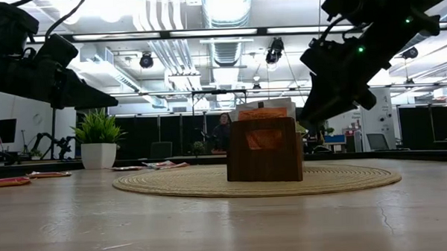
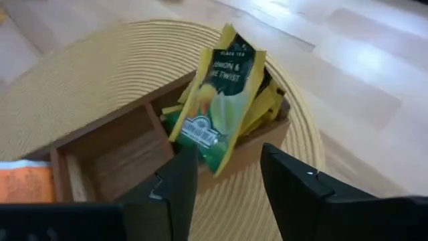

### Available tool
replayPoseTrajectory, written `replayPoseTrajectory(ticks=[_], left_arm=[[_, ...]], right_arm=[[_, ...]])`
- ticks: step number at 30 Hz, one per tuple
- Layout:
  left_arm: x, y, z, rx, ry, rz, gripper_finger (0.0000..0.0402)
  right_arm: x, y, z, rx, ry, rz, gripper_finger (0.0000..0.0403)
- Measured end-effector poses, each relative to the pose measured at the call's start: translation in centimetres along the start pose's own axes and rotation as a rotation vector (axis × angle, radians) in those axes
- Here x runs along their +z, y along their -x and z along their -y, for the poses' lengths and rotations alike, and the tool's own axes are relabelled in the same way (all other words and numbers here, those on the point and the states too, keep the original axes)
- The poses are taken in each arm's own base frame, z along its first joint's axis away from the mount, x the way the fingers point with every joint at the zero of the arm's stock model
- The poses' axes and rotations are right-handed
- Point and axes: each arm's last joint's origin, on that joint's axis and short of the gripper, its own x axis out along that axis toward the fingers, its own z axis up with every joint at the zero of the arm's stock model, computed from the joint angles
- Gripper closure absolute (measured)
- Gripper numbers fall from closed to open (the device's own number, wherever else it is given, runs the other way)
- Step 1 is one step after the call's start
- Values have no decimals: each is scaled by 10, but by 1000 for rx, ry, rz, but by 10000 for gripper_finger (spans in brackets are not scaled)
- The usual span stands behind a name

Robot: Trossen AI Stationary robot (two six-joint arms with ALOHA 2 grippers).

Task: Pick & Place Tea
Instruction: Put the top yellow tea bag into the top section of the wooden organizer

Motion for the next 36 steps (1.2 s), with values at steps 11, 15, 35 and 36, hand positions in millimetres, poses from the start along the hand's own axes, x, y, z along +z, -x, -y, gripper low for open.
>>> replayPoseTrajectory(ticks=[11, 15, 35, 36], left_arm=[[0, 0, 0, 0, 0, 0, 199], [0, 0, 0, 0, 0, -1, 199], [0, 0, 0, 0, 0, -1, 199], [0, 0, 0, 0, 0, -1, 199]], right_arm=[[1, -4, 4, -32, -68, 23, 277], [-2, -5, 6, -33, -92, 37, 284], [-14, -10, 13, 40, -144, 105, 309], [-13, -10, 12, 45, -140, 111, 310]])
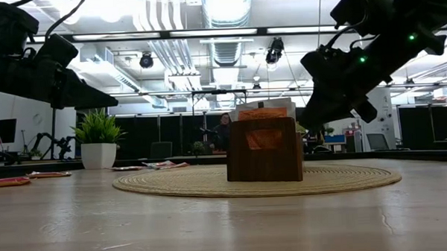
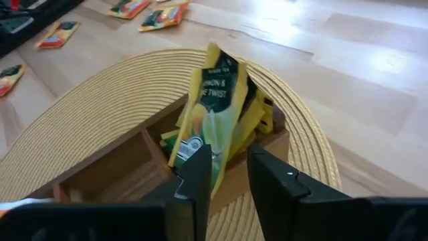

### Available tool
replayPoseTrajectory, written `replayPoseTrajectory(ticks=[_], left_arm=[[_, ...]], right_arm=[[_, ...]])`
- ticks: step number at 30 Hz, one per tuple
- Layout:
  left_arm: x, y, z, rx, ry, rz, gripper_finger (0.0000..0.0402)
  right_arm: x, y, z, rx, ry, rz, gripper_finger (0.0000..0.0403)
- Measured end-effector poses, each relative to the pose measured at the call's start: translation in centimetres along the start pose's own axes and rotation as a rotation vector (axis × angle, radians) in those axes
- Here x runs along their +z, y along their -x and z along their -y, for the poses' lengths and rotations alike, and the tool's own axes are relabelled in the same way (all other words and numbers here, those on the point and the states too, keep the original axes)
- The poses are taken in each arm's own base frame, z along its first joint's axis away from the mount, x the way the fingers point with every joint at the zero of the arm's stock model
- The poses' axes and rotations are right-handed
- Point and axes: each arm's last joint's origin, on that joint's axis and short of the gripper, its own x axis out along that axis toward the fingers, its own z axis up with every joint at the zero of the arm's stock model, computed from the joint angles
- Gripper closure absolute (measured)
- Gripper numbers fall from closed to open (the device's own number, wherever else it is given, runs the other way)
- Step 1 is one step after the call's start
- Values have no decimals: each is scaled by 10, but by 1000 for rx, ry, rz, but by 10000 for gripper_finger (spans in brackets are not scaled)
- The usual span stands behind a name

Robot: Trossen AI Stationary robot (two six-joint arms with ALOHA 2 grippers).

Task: Pick & Place Tea
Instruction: Put the top yellow tea bag into the top section of the wooden organizer

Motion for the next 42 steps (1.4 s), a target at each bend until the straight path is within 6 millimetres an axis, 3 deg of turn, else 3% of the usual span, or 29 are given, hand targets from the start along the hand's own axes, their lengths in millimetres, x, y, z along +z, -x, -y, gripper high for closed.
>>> replayPoseTrajectory(ticks=[18, 29, 38, 42], left_arm=[[0, 0, 0, 0, 0, 0, 199], [0, 0, 0, 0, 0, 0, 199], [0, 0, 0, 0, 0, 0, 199], [0, 0, 0, 0, 0, 1, 199]], right_arm=[[-1, 0, 1, 6, -5, 16, 312], [-8, -18, -1, -7, 61, 19, 316], [-6, -17, -1, 6, 53, 15, 386], [-6, -17, -1, 11, 52, 11, 394]])
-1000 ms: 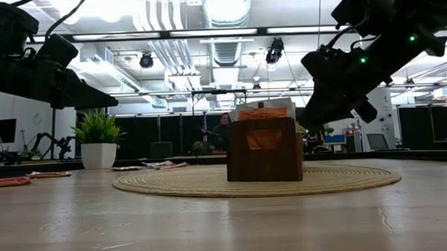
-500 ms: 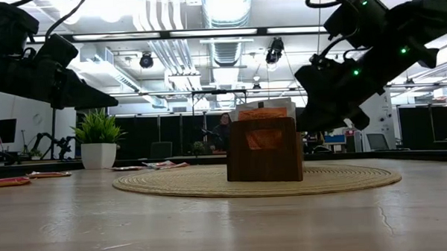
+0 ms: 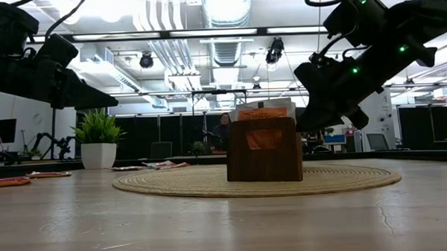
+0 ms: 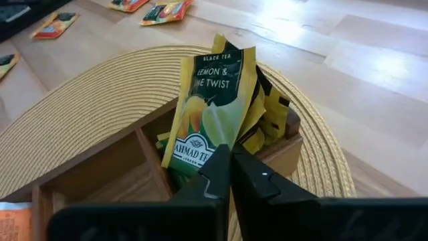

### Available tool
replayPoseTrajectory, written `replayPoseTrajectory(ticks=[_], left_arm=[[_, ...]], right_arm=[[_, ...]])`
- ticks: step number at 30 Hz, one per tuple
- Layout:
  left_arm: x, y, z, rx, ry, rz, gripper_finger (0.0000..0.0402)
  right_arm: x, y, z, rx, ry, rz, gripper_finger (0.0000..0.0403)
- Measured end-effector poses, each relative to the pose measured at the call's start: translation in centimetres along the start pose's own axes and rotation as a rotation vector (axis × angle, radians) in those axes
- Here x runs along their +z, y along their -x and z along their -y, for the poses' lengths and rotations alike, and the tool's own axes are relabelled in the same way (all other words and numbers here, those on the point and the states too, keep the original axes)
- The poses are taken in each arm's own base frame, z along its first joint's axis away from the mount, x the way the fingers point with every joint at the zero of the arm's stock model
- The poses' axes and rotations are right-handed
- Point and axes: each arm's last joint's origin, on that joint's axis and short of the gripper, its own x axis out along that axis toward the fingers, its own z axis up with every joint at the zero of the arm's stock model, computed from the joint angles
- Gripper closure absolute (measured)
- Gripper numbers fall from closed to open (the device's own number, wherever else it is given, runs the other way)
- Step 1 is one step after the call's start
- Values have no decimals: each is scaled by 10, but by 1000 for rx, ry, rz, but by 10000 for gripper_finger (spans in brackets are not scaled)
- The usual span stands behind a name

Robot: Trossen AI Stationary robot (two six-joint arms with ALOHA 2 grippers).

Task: Pick & Place Tea
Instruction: Put the top yellow tea bag into the top section of the wooden organizer

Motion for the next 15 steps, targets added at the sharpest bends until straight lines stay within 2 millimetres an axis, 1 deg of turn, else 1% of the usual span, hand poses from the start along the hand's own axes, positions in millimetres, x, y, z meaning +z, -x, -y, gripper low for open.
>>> replayPoseTrajectory(ticks=[5, 10, 15], left_arm=[[0, 0, 0, 0, -1, 0, 199], [0, 0, 0, 0, 0, 0, 199], [0, 0, 0, 0, 0, 0, 199]], right_arm=[[0, 2, -5, 33, -5, 19, 395], [-1, 11, -17, 51, 0, 123, 395], [-10, 21, -26, 37, 1, 177, 395]])
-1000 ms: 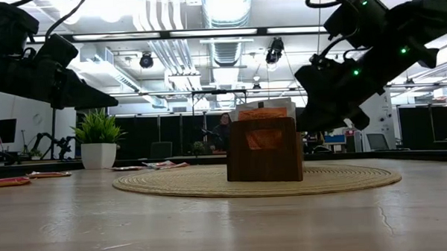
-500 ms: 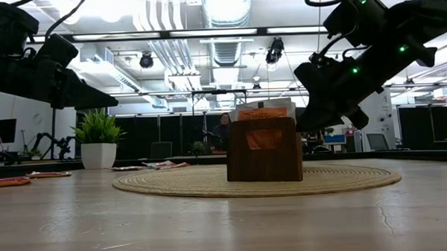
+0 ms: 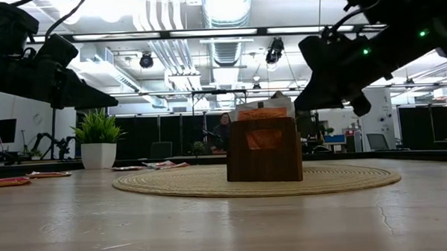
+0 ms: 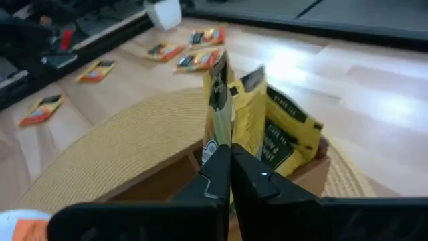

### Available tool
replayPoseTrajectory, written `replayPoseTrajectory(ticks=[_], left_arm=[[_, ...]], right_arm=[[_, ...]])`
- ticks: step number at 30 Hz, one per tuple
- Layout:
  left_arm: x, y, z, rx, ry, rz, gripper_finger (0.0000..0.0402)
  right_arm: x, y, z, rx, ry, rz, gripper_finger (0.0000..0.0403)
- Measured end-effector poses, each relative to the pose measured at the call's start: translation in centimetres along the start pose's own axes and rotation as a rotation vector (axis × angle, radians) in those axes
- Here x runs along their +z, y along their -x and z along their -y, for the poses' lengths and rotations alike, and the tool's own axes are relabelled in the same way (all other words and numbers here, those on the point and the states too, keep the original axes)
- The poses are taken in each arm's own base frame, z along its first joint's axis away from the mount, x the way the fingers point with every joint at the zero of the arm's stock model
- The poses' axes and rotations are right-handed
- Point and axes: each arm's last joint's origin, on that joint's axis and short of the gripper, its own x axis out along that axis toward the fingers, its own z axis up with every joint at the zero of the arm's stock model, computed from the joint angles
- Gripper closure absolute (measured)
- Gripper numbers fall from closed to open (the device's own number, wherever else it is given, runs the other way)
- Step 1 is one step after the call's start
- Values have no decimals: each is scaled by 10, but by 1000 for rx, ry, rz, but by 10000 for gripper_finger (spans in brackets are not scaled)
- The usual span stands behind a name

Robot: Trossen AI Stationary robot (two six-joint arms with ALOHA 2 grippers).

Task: Pick & Place Tea
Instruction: Put the top yellow tea bag into the top section of the wooden organizer

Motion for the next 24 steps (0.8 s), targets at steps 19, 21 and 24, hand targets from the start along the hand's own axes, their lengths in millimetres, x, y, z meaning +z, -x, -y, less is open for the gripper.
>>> replayPoseTrajectory(ticks=[19, 21, 24], left_arm=[[0, 0, 0, 0, 0, 0, 199], [0, 0, 0, 0, 0, 0, 199], [0, 0, 0, 0, 0, 0, 199]], right_arm=[[-41, -37, 1, -103, -63, 137, 394], [-42, -38, 1, -101, -64, 138, 394], [-41, -37, 1, -98, -57, 138, 394]])
